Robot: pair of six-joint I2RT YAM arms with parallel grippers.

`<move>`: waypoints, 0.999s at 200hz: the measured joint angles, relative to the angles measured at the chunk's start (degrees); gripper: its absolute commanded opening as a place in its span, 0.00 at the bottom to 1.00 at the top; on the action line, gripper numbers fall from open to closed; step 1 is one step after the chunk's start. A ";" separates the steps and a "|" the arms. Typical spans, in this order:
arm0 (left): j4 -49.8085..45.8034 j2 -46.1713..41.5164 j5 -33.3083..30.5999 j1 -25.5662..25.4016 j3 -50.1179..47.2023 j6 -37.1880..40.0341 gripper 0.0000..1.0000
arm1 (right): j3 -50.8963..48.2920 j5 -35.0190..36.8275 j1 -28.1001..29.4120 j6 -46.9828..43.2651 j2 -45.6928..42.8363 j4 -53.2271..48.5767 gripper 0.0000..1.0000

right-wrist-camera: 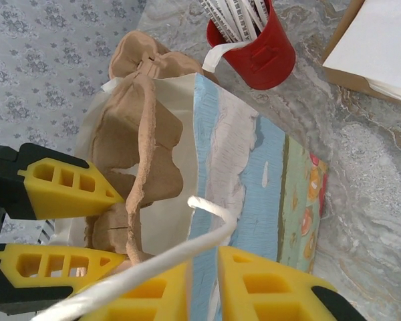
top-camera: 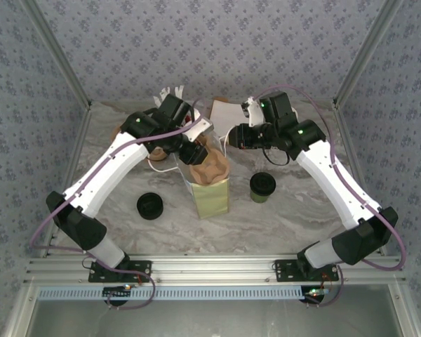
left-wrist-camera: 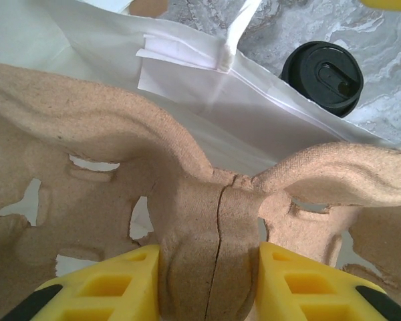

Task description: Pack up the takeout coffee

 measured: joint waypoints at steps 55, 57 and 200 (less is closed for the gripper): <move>-2.23 1.38 -0.39 -0.59 1.49 4.28 0.37 | -2.16 -3.72 -4.26 1.09 -1.60 1.29 0.36; -2.29 1.38 -0.39 -0.59 1.51 4.28 0.37 | -2.16 -3.82 -4.35 1.22 -1.62 1.29 0.37; -4.98 3.56 -1.31 -0.85 5.05 5.60 0.37 | 0.92 4.83 5.46 10.51 -3.91 -5.79 0.92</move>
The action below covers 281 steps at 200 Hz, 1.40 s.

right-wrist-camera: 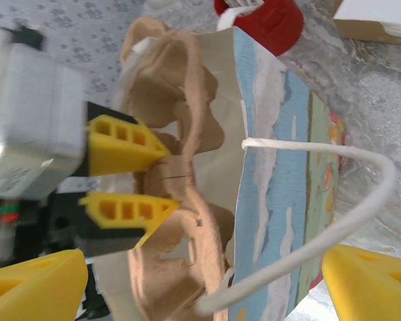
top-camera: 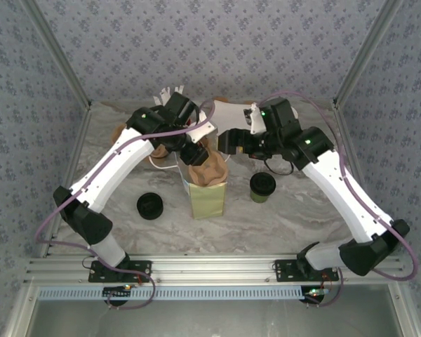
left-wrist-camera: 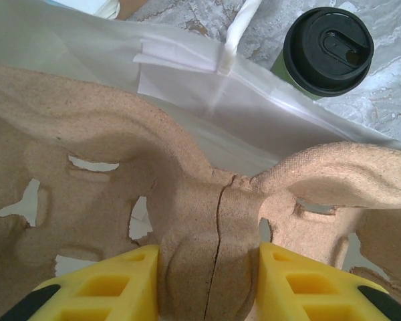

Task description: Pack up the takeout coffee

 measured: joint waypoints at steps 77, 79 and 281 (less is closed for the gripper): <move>-0.24 0.50 0.07 0.00 0.20 2.14 0.37 | -4.15 3.78 -1.66 2.56 2.97 3.30 0.20; -0.26 0.50 0.07 0.00 0.20 2.36 0.37 | -4.15 3.74 -1.73 2.32 2.97 3.39 0.19; -4.90 0.94 0.04 -0.17 2.32 8.07 0.38 | -2.67 -3.41 -4.52 -0.68 6.10 6.95 0.09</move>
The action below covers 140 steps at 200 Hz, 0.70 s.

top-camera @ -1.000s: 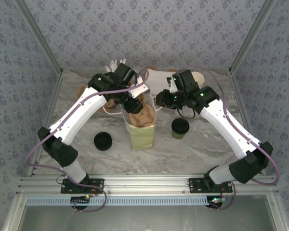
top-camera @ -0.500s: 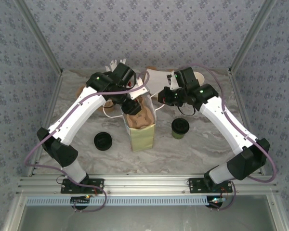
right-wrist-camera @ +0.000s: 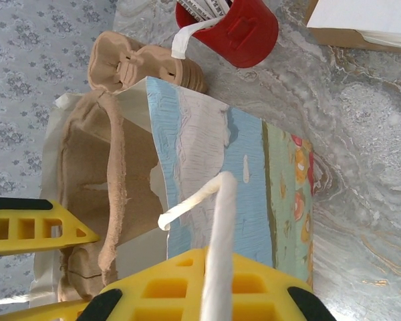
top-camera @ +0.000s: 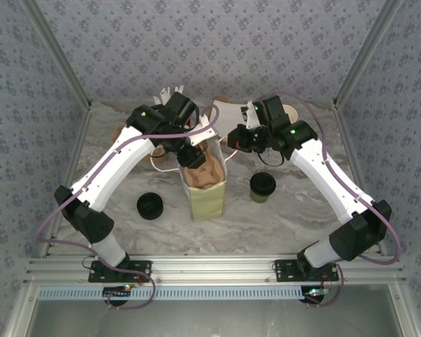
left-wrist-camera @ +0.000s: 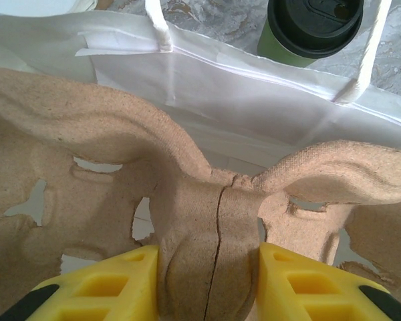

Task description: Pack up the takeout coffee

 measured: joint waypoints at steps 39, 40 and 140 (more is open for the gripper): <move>-0.20 1.27 -0.52 -0.63 0.00 0.42 0.38 | 0.02 -0.17 0.15 0.02 0.00 0.35 0.09; -0.20 1.31 -0.52 -0.66 0.00 0.42 0.38 | 0.02 -0.20 0.15 0.02 0.00 0.37 0.09; 0.52 2.54 -1.64 -3.91 -3.26 1.27 0.38 | -0.04 -0.17 0.24 0.72 -0.02 2.86 0.08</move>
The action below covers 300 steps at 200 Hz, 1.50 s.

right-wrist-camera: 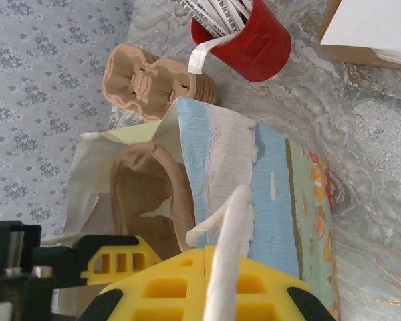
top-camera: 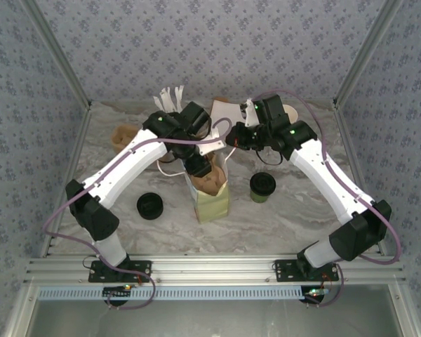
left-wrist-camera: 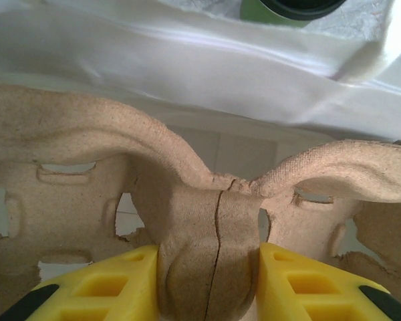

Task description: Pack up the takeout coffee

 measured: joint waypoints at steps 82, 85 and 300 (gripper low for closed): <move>0.63 0.70 0.15 -0.68 -0.87 0.04 0.38 | -0.70 -0.22 -0.15 1.03 -0.11 0.59 0.08; 0.66 0.70 0.15 -0.68 -0.96 0.04 0.38 | -0.76 -0.22 -0.15 1.05 -0.17 0.61 0.08; 1.79 3.50 -1.55 -0.79 -5.18 6.95 0.36 | -5.29 1.11 -2.29 3.82 -4.52 2.69 0.11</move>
